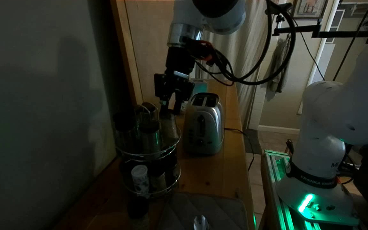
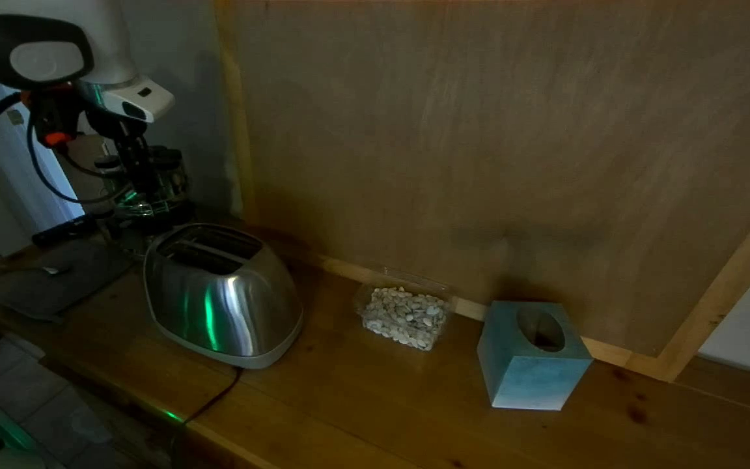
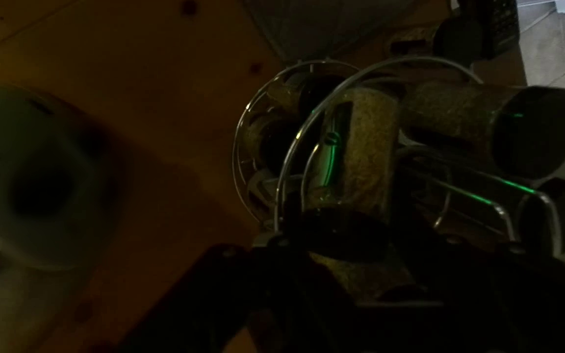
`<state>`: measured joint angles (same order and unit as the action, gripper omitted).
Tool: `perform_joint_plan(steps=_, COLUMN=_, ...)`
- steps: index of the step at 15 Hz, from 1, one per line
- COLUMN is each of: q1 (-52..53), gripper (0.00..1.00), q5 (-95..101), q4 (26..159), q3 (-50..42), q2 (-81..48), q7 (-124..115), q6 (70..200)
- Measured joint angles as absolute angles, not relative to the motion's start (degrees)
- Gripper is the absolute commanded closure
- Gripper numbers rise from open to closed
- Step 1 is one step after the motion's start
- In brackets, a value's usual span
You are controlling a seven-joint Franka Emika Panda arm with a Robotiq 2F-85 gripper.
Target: Straighten the tilted bottle on the rack
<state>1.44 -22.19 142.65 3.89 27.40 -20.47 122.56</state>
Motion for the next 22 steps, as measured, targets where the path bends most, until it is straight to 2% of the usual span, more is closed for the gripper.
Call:
perform_joint_plan(steps=9, q1=1.9, gripper=0.73, q5=-16.1, q4=145.0, q3=9.2, q2=31.7, q7=-20.4, q6=128.2)
perform_joint_plan(steps=22, q1=5.4, gripper=0.73, q5=-15.8, q4=145.8, q3=8.0, q2=33.8, q7=-14.6, q6=127.2)
